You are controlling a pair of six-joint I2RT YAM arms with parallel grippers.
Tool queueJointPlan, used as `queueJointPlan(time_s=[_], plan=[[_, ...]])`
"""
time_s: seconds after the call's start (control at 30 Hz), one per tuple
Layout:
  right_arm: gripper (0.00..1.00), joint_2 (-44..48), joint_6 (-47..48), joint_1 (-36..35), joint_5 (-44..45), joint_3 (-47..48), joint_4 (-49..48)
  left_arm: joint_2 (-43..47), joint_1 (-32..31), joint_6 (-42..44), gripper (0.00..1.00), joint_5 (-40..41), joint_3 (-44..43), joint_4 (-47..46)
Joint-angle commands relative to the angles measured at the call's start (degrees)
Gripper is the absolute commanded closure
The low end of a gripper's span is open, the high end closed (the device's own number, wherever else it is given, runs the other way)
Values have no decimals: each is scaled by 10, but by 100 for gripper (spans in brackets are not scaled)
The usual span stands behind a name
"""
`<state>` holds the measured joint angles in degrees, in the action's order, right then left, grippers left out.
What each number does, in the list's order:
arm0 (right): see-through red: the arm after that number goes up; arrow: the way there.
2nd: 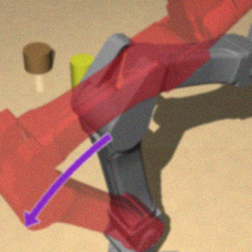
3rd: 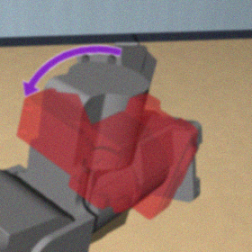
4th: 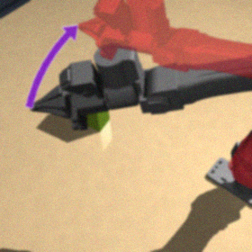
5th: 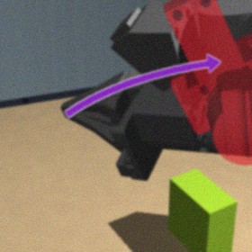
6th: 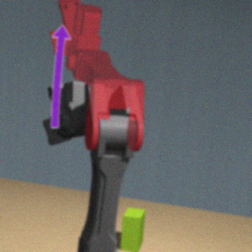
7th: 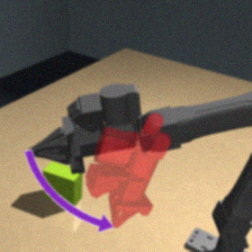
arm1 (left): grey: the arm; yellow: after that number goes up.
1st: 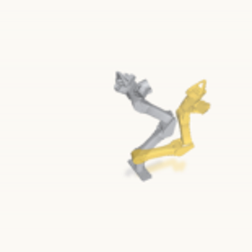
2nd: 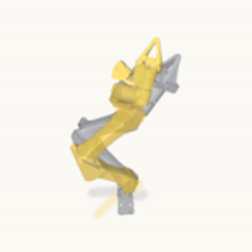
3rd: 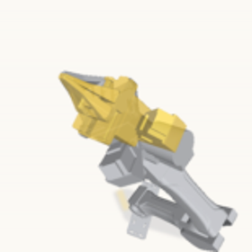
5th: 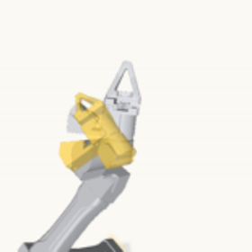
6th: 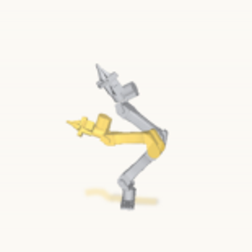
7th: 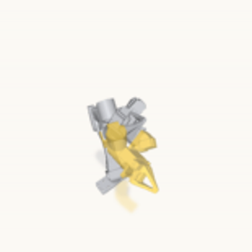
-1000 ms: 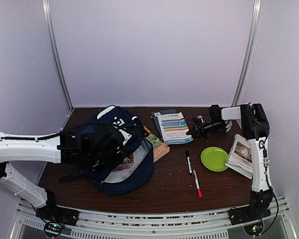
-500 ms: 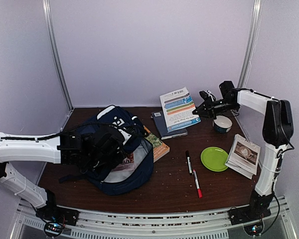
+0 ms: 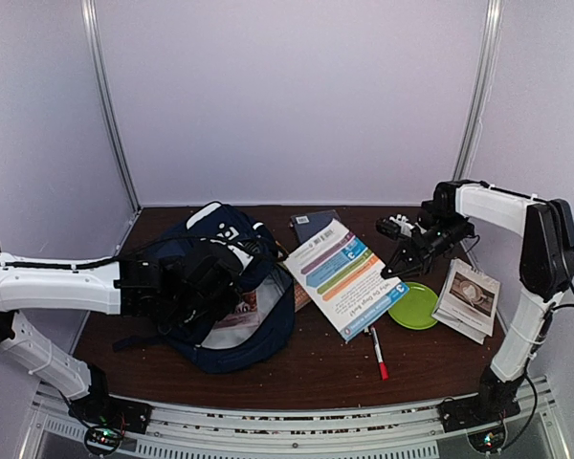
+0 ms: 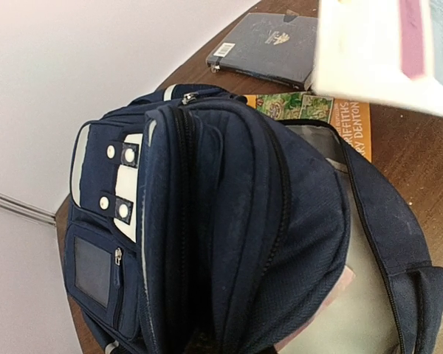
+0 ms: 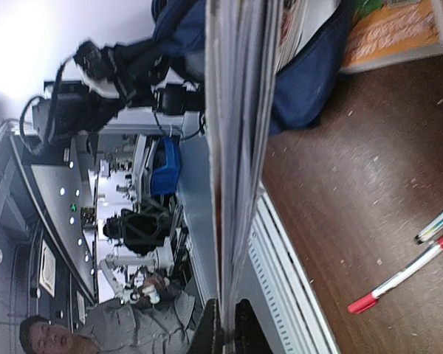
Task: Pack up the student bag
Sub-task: Place the book in the largest pocket of the bag.
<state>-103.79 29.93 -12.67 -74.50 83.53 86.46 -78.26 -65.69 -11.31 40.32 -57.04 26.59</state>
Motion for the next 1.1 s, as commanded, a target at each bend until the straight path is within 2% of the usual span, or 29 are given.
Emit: queueJointPlan(time_s=[0.0,0.17,0.33,0.7,1.07], plan=[[100,35,103,-59,-22,-60,65,-9,10,-3,100,51,-28,-62],[100,35,97,-138,-26,-57,65,-15,14,-18,100,60,-45,-71],[100,-15,86,-190,-39,-21,65,-3,14,-28,100,41,-48,-84],[100,-161,29,-226,-61,116,65,55,13,-46,100,-4,-10,-111],[100,-276,-24,-259,-111,244,64,47,-5,-31,100,-29,-25,-109]])
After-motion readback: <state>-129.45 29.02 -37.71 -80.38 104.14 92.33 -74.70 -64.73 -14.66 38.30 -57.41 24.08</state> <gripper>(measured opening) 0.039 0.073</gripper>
